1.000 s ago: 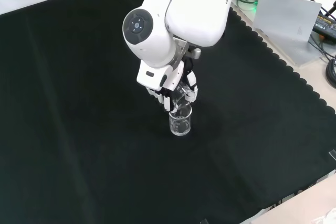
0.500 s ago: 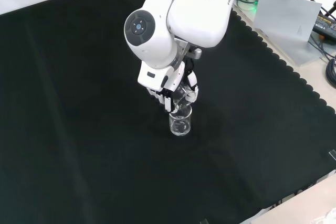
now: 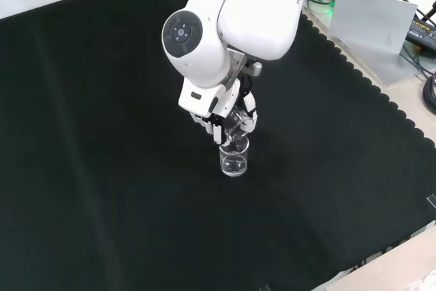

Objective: Pour the water from the handheld beaker into the one on the table.

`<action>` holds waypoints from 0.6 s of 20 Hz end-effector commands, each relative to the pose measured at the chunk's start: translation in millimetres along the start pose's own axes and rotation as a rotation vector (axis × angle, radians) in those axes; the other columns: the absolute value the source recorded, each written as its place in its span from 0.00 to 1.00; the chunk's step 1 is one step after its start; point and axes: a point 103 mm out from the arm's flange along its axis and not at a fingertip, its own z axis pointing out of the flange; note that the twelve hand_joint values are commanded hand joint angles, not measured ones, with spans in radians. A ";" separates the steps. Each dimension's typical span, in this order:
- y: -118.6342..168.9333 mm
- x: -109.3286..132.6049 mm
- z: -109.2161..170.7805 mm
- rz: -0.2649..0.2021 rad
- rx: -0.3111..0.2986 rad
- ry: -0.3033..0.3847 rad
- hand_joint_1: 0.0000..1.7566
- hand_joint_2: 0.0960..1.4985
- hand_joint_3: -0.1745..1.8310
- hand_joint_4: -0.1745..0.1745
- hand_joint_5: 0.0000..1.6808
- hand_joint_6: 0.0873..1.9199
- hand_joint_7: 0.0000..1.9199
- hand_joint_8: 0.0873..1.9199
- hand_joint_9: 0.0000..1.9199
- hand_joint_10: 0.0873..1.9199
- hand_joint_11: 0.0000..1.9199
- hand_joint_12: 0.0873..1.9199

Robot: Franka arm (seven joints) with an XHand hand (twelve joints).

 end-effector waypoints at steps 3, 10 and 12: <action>-6.9 -8.4 -0.6 -0.014 -0.029 0.044 0.64 0.38 0.48 0.93 0.71 0.43 0.89 0.24 0.89 0.18 0.75 0.37; -28.7 -39.9 2.1 -0.029 -0.087 0.137 0.64 0.38 0.48 0.93 0.71 0.43 0.89 0.24 0.89 0.18 0.75 0.37; -30.0 -44.6 4.1 -0.040 -0.112 0.198 0.64 0.38 0.48 0.93 0.71 0.43 0.89 0.24 0.89 0.18 0.75 0.37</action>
